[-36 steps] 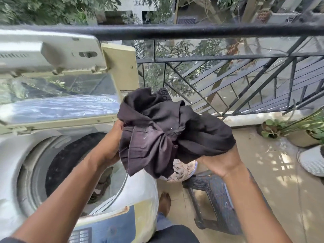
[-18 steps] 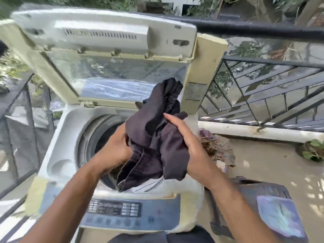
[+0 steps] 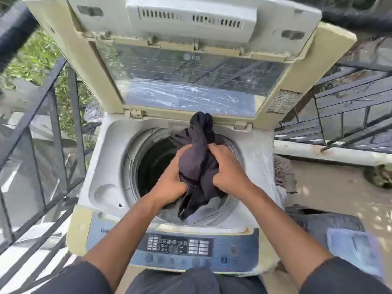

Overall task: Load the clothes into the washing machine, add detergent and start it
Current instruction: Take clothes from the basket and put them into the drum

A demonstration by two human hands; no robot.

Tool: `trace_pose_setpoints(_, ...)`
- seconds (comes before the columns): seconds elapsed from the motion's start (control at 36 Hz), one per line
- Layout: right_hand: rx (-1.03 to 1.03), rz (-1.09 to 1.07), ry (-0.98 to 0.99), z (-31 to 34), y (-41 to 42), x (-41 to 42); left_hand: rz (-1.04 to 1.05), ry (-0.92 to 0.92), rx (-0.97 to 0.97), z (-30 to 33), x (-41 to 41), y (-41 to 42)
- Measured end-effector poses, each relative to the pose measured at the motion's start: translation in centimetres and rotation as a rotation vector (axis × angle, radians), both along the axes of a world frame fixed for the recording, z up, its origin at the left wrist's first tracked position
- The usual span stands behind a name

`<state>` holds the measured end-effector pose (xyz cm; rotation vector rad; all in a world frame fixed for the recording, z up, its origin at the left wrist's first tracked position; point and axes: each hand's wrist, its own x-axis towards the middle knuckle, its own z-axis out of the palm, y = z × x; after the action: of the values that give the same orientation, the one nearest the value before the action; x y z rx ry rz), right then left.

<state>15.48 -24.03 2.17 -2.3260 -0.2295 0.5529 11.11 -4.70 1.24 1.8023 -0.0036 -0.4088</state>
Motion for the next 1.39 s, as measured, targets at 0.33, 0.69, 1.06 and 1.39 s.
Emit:
trace_pose_setpoints(0.33,-0.61,0.35,0.326,-3.7,1.7,-2.1,-0.41,0.436,0.369,-5.5,0.1,2.1)
trace_pose_setpoints(0.69,-0.297,-0.001,0.102,-1.9,-0.9,-4.2,-0.292,0.321,0.319,-3.2,0.4,0.9)
trace_pose_setpoints(1.06,0.064,-0.489,-0.131,2.1,-10.8,-5.6,-0.312,0.025,0.19,3.2,2.9,-9.9)
trace_pose_setpoints(1.39,0.034,-0.754,-0.067,-2.8,-24.8,-5.3,-0.406,0.037,0.175,2.0,6.6,-24.0)
